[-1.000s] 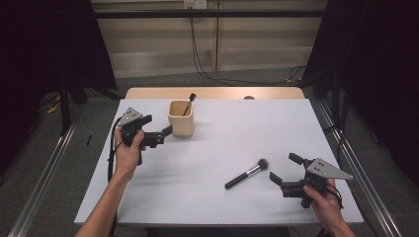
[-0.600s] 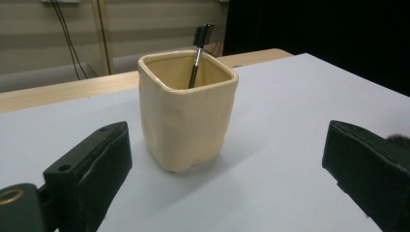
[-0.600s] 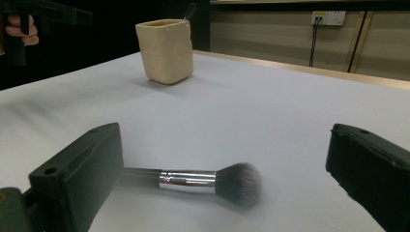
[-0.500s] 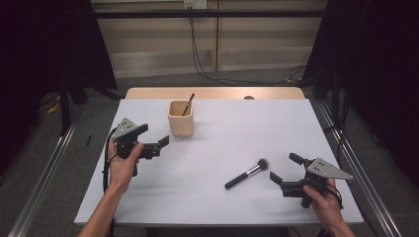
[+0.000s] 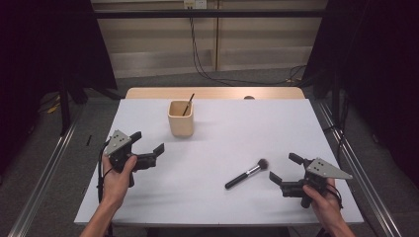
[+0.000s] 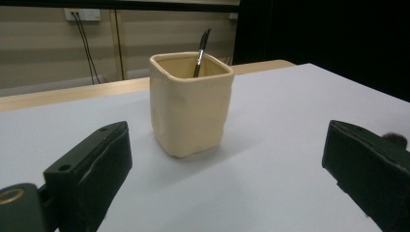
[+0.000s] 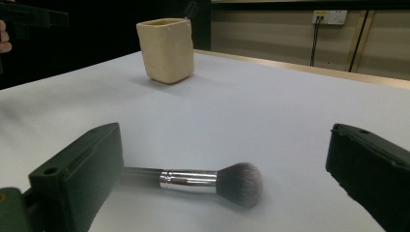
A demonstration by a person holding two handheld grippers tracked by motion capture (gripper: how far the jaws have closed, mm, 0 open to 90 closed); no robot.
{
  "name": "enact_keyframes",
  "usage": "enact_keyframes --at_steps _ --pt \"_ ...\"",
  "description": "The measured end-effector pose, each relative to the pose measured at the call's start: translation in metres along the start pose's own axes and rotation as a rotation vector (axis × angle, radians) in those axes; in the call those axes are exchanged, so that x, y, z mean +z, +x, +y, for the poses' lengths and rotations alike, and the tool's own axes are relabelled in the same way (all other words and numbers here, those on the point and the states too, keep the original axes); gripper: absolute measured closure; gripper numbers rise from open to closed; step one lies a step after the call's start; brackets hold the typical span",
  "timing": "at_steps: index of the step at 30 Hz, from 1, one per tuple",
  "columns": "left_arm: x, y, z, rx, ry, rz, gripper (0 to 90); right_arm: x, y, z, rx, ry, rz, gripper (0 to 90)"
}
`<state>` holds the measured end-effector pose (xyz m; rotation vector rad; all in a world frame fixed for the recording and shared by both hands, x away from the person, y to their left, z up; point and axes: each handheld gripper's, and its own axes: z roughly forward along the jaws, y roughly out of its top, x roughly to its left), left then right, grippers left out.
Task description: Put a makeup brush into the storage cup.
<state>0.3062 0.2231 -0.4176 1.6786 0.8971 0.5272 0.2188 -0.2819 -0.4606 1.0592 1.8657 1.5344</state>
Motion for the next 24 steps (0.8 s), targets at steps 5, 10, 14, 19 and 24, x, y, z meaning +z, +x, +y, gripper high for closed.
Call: enact_keyframes --at_steps 5,10,14,19,24 --pt "-0.01 -0.005 -0.007 0.001 -0.009 -0.017 3.3 -0.001 0.0 0.0 0.0 0.002 -0.001 0.0" --pt "-0.019 -0.008 -0.016 0.034 0.001 -0.026 4.3 -0.001 0.0 0.0 -0.001 0.001 0.0 0.0" --pt "-0.025 -0.007 -0.021 0.022 0.003 -0.011 4.3 -0.001 0.0 0.0 0.001 0.002 -0.003 0.0" --pt "-0.035 -0.011 -0.028 0.009 0.004 -0.002 4.0 -0.001 0.001 0.0 -0.002 -0.001 -0.002 0.0" --pt "-0.046 -0.011 -0.034 0.011 0.0 0.007 3.5 -0.001 0.0 0.001 -0.002 -0.002 -0.003 0.0"
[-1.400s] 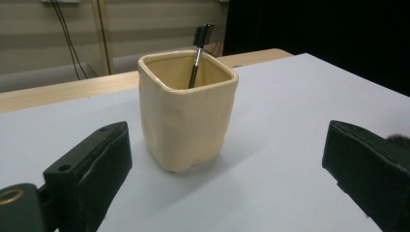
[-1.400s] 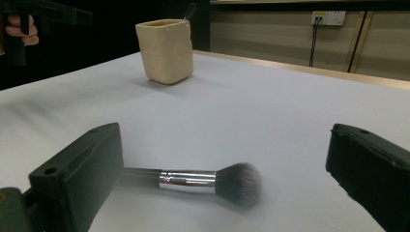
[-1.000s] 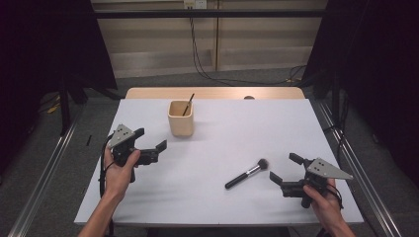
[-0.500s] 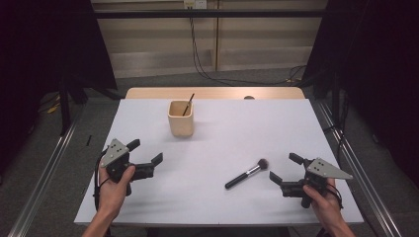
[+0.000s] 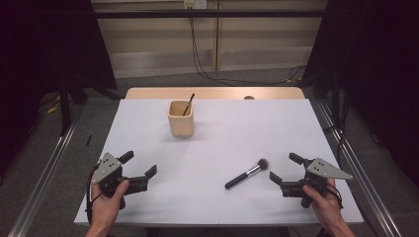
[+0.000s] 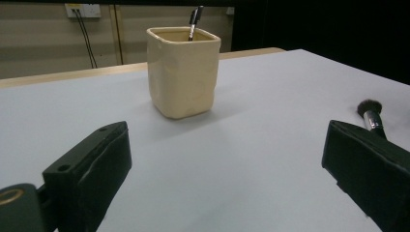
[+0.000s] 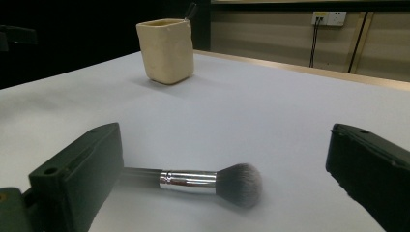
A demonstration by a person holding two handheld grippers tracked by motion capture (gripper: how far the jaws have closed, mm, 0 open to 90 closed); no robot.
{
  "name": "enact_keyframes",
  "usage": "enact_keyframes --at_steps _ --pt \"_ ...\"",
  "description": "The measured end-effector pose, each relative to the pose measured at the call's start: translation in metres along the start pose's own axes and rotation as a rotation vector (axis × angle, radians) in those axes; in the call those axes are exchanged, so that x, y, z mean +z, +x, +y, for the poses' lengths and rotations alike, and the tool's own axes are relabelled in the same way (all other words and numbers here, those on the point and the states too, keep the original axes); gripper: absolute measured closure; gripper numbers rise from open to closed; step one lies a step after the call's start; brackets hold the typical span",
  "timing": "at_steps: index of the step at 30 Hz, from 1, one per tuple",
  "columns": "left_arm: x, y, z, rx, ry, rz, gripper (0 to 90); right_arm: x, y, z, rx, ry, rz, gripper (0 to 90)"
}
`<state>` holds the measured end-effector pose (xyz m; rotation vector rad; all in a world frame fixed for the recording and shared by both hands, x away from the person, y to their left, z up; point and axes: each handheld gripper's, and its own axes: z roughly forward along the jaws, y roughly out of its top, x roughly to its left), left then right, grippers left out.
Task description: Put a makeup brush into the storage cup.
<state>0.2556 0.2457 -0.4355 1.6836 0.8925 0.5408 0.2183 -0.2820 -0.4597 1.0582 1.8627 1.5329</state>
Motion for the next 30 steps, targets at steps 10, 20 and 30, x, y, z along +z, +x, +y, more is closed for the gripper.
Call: enact_keyframes --at_steps 10,20,30 --pt "-0.015 -0.001 -0.011 -0.002 0.0 0.049 2.4 0.0 0.0 0.001 0.012 -0.003 -0.005 0.0" --pt "-0.019 -0.011 -0.014 0.016 0.01 0.038 2.0 -0.004 0.0 0.0 0.003 -0.003 -0.008 0.0" --pt "-0.018 -0.008 -0.013 0.026 0.001 0.041 2.0 -0.005 0.001 0.001 0.003 -0.006 0.011 0.0"
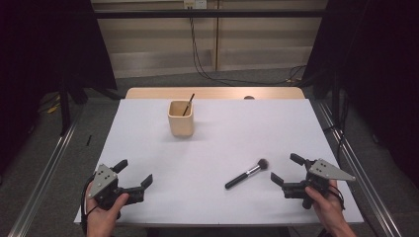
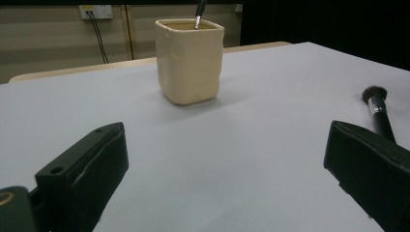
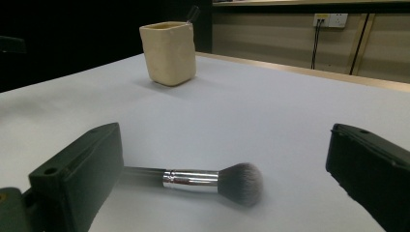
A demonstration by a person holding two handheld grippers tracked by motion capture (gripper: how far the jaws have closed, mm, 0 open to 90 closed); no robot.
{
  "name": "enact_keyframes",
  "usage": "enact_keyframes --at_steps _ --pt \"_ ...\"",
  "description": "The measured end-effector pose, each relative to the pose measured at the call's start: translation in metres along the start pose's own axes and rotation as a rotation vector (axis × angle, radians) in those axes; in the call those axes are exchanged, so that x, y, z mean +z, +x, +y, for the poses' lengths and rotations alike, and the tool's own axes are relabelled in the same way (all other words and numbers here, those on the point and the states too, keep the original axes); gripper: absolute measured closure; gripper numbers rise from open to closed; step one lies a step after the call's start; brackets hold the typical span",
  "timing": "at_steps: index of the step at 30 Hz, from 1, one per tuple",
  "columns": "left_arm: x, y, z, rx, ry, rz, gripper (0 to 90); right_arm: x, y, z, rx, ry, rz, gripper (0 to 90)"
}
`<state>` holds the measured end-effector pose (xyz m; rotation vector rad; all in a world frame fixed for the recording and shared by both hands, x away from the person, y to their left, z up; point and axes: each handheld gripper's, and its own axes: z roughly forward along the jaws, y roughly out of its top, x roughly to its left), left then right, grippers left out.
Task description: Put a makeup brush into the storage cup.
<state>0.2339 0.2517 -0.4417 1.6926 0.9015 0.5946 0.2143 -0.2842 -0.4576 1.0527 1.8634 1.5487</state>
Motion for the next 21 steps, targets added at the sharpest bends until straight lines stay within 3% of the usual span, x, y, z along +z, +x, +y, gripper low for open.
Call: enact_keyframes --at_steps 9,11,14,21 --pt "0.001 0.004 -0.001 -0.017 -0.009 -0.009 2.0 0.009 0.004 0.009 -0.008 0.006 0.028 0.0" --pt "0.0 0.004 -0.001 -0.011 -0.012 0.012 2.0 0.01 0.005 0.011 -0.003 0.009 0.035 0.0" --pt "-0.001 0.006 0.0 -0.027 -0.023 0.009 2.2 0.013 0.005 0.015 -0.004 0.025 0.055 0.0" --pt "-0.001 0.005 0.002 -0.002 -0.024 0.01 2.2 0.021 0.005 0.02 -0.023 0.044 0.074 0.0"
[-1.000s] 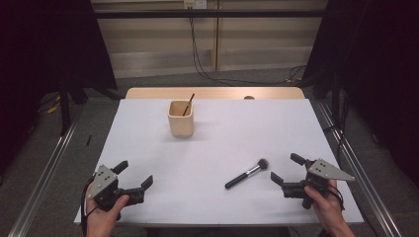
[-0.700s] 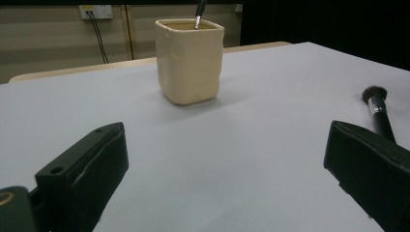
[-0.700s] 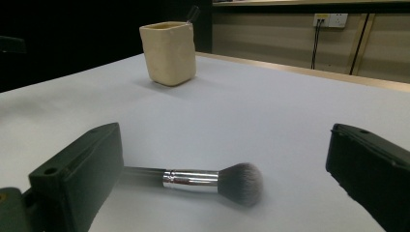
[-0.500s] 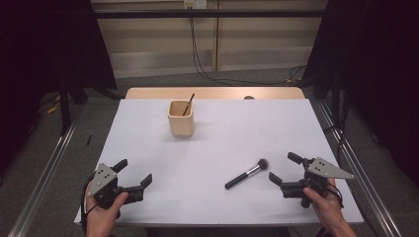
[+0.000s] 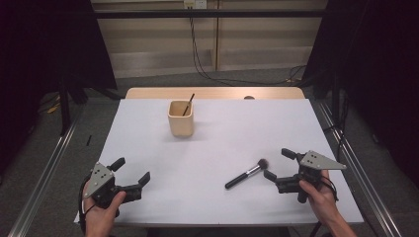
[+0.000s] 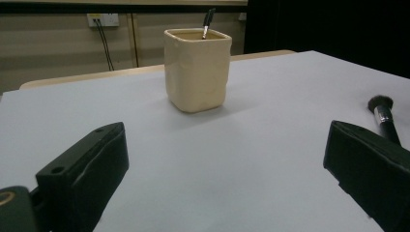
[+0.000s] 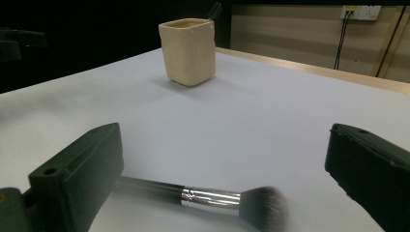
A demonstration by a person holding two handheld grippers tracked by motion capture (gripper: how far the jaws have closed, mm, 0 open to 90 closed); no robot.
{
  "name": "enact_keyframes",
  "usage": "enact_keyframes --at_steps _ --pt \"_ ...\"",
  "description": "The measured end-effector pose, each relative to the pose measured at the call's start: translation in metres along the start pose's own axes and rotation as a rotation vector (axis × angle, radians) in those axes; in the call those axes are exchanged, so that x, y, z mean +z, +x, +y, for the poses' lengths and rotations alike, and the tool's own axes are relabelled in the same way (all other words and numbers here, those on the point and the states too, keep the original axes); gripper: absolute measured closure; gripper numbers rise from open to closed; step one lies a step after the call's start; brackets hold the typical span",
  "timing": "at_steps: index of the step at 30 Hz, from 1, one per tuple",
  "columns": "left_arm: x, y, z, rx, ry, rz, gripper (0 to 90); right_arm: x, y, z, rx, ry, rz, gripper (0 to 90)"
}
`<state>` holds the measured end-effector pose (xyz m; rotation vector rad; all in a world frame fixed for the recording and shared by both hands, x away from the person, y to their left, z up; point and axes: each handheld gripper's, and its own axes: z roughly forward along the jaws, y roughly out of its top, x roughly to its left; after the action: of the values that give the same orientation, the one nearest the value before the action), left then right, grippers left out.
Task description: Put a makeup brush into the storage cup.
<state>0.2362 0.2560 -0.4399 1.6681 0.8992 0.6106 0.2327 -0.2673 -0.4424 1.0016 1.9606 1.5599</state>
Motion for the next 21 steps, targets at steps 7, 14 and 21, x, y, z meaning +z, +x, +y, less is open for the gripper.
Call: enact_keyframes --at_steps 7,14,21 --pt "0.001 0.0 0.0 -0.005 0.01 -0.008 3.3 0.011 -0.002 0.013 -0.034 0.016 0.017 0.0" --pt "0.001 0.0 0.001 0.011 0.0 -0.022 4.4 0.028 -0.005 0.026 -0.034 0.017 0.034 0.0" --pt "0.002 0.0 0.0 -0.007 0.005 -0.025 4.3 0.044 -0.002 0.036 -0.06 0.029 0.059 0.0"
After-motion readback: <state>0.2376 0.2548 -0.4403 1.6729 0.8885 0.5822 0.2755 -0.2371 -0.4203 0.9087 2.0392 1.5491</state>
